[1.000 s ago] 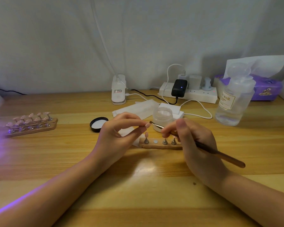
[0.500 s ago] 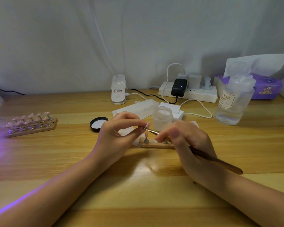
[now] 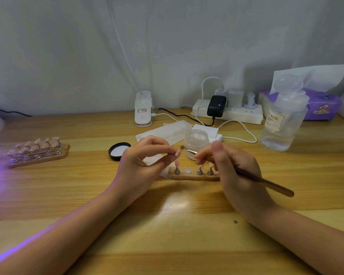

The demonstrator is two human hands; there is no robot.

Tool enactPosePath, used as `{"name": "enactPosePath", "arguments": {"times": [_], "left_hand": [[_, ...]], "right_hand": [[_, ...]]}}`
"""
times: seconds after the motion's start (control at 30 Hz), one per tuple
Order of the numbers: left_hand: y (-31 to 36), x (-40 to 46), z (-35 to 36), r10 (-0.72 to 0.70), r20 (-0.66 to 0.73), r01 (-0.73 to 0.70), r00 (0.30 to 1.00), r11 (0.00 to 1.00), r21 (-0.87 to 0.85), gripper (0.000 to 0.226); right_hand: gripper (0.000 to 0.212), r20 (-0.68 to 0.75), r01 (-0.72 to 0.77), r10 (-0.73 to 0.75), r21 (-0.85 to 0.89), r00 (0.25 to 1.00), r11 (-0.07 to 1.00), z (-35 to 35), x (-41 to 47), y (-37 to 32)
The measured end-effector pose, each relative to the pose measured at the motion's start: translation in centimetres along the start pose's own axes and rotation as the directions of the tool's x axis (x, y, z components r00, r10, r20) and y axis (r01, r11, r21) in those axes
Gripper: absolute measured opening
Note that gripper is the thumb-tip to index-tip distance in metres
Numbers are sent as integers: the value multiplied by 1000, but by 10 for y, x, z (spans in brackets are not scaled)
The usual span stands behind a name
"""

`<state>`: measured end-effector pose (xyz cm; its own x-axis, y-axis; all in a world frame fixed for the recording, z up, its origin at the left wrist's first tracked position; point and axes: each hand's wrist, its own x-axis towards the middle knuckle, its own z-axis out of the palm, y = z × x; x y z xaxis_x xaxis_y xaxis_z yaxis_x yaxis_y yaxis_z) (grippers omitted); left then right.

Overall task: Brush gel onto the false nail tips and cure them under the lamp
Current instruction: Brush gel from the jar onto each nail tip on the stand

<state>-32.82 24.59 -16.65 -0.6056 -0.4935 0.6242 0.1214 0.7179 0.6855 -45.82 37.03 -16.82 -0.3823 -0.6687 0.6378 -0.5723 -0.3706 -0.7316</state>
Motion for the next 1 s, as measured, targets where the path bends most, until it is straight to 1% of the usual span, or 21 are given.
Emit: {"name": "enactPosePath", "arguments": {"times": [0.07, 0.1, 0.13, 0.2, 0.23, 0.27, 0.3, 0.4, 0.43, 0.47, 0.5, 0.57, 0.6, 0.63, 0.67, 0.77, 0.8, 0.83, 0.87, 0.97, 1.0], "left_hand": [[0, 0, 0, -5, 0, 5, 1000, 1000, 0, 14], [0, 0, 0, -5, -2, 5, 1000, 1000, 2, 14], [1, 0, 0, -5, -3, 5, 1000, 1000, 2, 14], [1, -1, 0, 1, -5, -1, 1000, 1000, 3, 18], [1, -1, 0, 7, -6, -7, 1000, 1000, 5, 20], [1, -1, -1, 9, -5, -9, 1000, 1000, 5, 22], [1, 0, 0, 7, -5, -7, 1000, 1000, 0, 21], [2, 0, 0, -14, -10, 14, 1000, 1000, -16, 16], [2, 0, 0, -18, -11, 18, 1000, 1000, -18, 15], [2, -1, 0, -20, -12, 20, 1000, 1000, -18, 15], [2, 0, 0, -21, -12, 21, 1000, 1000, -17, 16], [2, 0, 0, -15, -9, 15, 1000, 1000, -12, 20], [2, 0, 0, -11, -8, 11, 1000, 1000, -8, 22], [2, 0, 0, -10, -9, 10, 1000, 1000, -9, 23], [2, 0, 0, -14, -10, 14, 1000, 1000, -14, 23], [2, 0, -1, -27, -11, 27, 1000, 999, -23, 19], [2, 0, -1, -31, -10, 31, 999, 999, -21, 18], [2, 0, -1, -34, -9, 34, 999, 999, -19, 18], [2, 0, -1, -36, -10, 36, 999, 999, -20, 18], [2, 0, -1, -33, -6, 33, 999, 999, -17, 21], [3, 0, -1, -34, -4, 34, 999, 999, -13, 22]], "right_hand": [[35, -42, -106, 109, 71, 993, 992, -2, 0, 2], [35, -42, -92, 95, 55, 995, 994, -2, 0, 2], [37, -29, -37, 37, 7, 999, 999, -1, 0, 1], [38, 25, 132, -130, -102, 991, 986, 2, -1, -2], [37, 53, 193, -188, -123, 981, 974, 2, -2, -2], [37, 67, 207, -200, -123, 977, 971, 2, -2, -1], [35, 63, 172, -166, -110, 984, 979, 2, -2, -1], [31, -9, -47, 47, 11, 999, 999, -1, 0, 1], [30, -22, -73, 73, 31, 997, 997, -2, 0, 2], [30, -21, -55, 56, 17, 998, 998, -2, 0, 2], [31, -6, 4, -4, -27, 1000, 1000, 0, 0, 1], [31, 46, 171, -167, -113, 985, 979, 2, -1, -3], [31, 69, 226, -219, -127, 973, 966, 3, -1, -3], [30, 77, 231, -223, -125, 972, 965, 3, -2, -2], [30, 64, 189, -182, -114, 981, 975, 3, -1, -2], [32, -16, -51, 51, -3, 999, 999, 0, 1, 1], [31, -31, -89, 90, 24, 995, 996, -2, 0, 2], [32, -33, -83, 84, 22, 996, 996, -2, 0, 2], [33, -25, -37, 37, -10, 999, 999, -1, 0, 2], [38, 47, 204, -199, -123, 979, 971, 2, -1, -3], [40, 64, 231, -225, -130, 972, 964, 2, -2, -2]]}}
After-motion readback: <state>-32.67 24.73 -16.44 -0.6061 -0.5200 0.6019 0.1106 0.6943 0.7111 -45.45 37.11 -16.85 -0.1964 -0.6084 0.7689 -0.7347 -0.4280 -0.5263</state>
